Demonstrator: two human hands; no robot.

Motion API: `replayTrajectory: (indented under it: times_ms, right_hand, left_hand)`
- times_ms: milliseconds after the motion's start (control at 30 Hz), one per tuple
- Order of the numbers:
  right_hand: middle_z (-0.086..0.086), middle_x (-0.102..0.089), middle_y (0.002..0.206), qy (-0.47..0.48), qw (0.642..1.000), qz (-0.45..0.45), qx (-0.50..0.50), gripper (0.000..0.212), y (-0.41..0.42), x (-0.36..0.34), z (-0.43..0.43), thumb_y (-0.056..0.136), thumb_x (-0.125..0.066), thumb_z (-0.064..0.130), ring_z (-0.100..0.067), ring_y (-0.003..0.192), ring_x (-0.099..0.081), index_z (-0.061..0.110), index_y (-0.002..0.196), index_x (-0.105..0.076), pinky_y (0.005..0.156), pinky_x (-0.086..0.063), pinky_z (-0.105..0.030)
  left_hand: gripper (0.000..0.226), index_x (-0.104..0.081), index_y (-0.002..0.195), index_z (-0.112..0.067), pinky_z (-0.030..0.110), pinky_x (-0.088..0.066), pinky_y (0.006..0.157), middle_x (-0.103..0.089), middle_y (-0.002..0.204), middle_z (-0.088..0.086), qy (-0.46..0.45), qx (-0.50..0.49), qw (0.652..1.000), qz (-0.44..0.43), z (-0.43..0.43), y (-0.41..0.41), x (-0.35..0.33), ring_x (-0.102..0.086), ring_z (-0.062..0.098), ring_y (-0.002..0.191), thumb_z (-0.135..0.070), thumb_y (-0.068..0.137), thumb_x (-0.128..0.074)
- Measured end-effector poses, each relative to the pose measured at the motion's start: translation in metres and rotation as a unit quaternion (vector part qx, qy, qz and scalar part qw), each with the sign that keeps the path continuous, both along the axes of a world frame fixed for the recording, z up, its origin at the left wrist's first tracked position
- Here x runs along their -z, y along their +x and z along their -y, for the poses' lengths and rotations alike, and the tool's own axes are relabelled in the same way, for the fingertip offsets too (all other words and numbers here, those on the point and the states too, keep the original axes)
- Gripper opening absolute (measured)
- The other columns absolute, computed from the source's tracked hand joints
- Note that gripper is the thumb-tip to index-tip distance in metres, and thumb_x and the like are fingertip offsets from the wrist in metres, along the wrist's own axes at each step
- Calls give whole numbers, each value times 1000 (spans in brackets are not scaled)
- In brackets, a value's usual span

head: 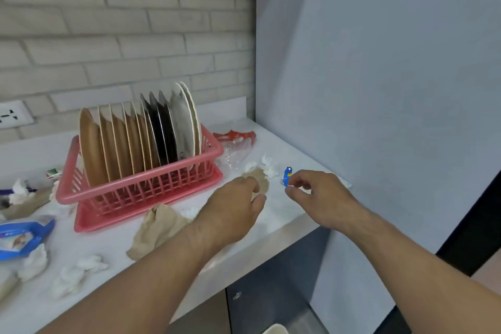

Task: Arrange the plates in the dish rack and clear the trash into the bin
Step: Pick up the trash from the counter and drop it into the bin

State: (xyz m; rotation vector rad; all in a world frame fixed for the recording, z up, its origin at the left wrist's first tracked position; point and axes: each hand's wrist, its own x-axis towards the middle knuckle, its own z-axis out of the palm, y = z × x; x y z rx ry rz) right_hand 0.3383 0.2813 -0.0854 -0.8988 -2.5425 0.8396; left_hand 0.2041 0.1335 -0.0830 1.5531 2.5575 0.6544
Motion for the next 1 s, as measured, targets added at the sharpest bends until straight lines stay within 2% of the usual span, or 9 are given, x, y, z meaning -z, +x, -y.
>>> replayTrajectory:
  times_ms: [167, 333, 467, 633, 700, 833, 933, 1000]
  right_hand:
    - [14, -62, 114, 13, 1000, 7, -25, 16, -37, -6, -45, 94, -58, 39, -7, 102, -56, 31, 106, -65, 74, -38, -19]
    - [14, -55, 109, 17, 999, 17, -35, 26, -79, -8, -101, 95, -58, 35, -9, 95, -56, 28, 119, -63, 76, -39, -19]
    - [13, -57, 116, -3, 998, 40, -45, 27, -104, 5, -144, 95, -58, 37, -9, 94, -59, 30, 121, -62, 72, -42, -18]
    - [14, -54, 124, -23, 993, 78, -82, 33, -127, 27, -180, 95, -57, 39, -6, 93, -56, 31, 126, -59, 78, -40, -19]
    - [15, -54, 125, -34, 992, 84, -88, 33, -138, 36, -190, 95, -57, 39, -6, 93, -57, 31, 126, -59, 77, -40, -19]
    - [14, -55, 129, -35, 991, 90, -98, 34, -157, 52, -202, 94, -57, 41, -4, 104, -52, 34, 127, -58, 85, -40, -19]
    - [16, -55, 125, -44, 990, 84, -101, 33, -167, 58, -207, 94, -57, 42, -4, 107, -53, 36, 127, -58, 88, -42, -19]
    - [16, -55, 123, -46, 991, 77, -103, 33, -172, 62, -211, 94, -58, 42, -3, 105, -54, 37, 126, -57, 87, -42, -19]
  left_hand:
    - [35, -51, 127, -19, 33, -46, 91, -54, 124, -1, 6, -39, 999, -33, -38, -26, -8, -55, 19, 108, -38, 99, -42]
    - [36, -50, 130, -18, 33, -44, 95, -48, 132, 0, 5, -71, 995, -67, -105, -68, -2, -49, 19, 117, -34, 98, -43]
    - [47, -34, 144, -17, 35, -33, 109, -35, 145, 5, -47, -87, 991, -90, -164, -110, 7, -31, 22, 134, -25, 99, -42]
    - [62, -17, 151, -17, 52, -12, 118, -8, 158, 10, -172, -164, 965, -116, -216, -153, 24, -3, 33, 146, -25, 95, -43]
    - [67, -14, 151, -17, 56, -15, 116, -13, 158, 11, -201, -208, 952, -98, -228, -168, 33, -6, 36, 145, -31, 94, -45]
    - [80, -2, 152, -26, 58, -36, 102, -31, 151, 14, -261, -267, 928, -28, -239, -194, 56, -29, 41, 136, -37, 91, -52]
    - [78, 2, 152, -31, 54, -45, 96, -37, 150, 13, -265, -261, 928, 10, -243, -206, 70, -42, 42, 128, -22, 93, -48]
    - [75, -5, 153, -30, 55, -47, 94, -41, 146, 15, -260, -245, 934, 19, -246, -209, 74, -48, 43, 123, -10, 93, -46]
